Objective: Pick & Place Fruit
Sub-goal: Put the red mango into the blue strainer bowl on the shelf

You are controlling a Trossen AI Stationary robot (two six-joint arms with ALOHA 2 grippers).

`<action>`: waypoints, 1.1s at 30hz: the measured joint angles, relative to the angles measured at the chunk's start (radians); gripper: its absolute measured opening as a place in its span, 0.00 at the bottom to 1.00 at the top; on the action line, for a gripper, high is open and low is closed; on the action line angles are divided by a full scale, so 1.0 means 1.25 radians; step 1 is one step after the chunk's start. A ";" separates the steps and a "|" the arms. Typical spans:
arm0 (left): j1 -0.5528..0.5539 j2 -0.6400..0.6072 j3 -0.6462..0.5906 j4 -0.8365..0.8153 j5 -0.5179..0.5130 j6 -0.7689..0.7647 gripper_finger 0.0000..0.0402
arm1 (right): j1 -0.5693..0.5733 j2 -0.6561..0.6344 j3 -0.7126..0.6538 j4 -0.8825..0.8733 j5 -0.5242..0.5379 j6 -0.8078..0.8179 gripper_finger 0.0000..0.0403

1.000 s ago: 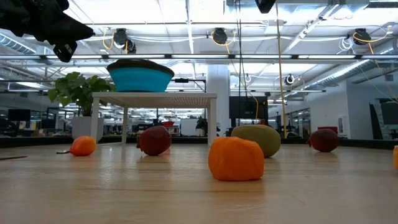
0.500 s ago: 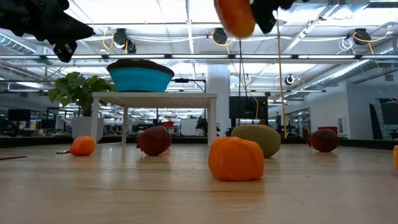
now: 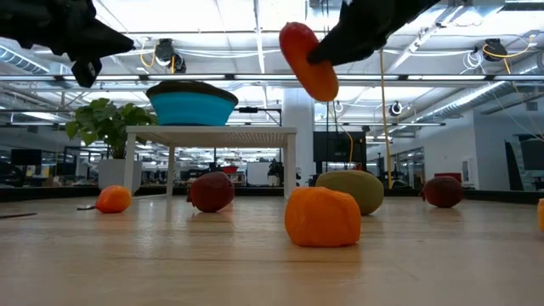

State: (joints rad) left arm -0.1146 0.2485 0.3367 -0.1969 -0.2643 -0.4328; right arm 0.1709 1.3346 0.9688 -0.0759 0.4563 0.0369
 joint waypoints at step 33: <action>0.000 0.332 0.000 0.532 -0.047 0.087 0.10 | 0.017 0.021 0.001 0.222 0.412 -0.165 0.54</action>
State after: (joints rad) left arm -0.1146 0.6634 0.3367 0.4684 -0.3233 -0.3236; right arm 0.1921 1.3605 0.9697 0.2015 0.9717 -0.1698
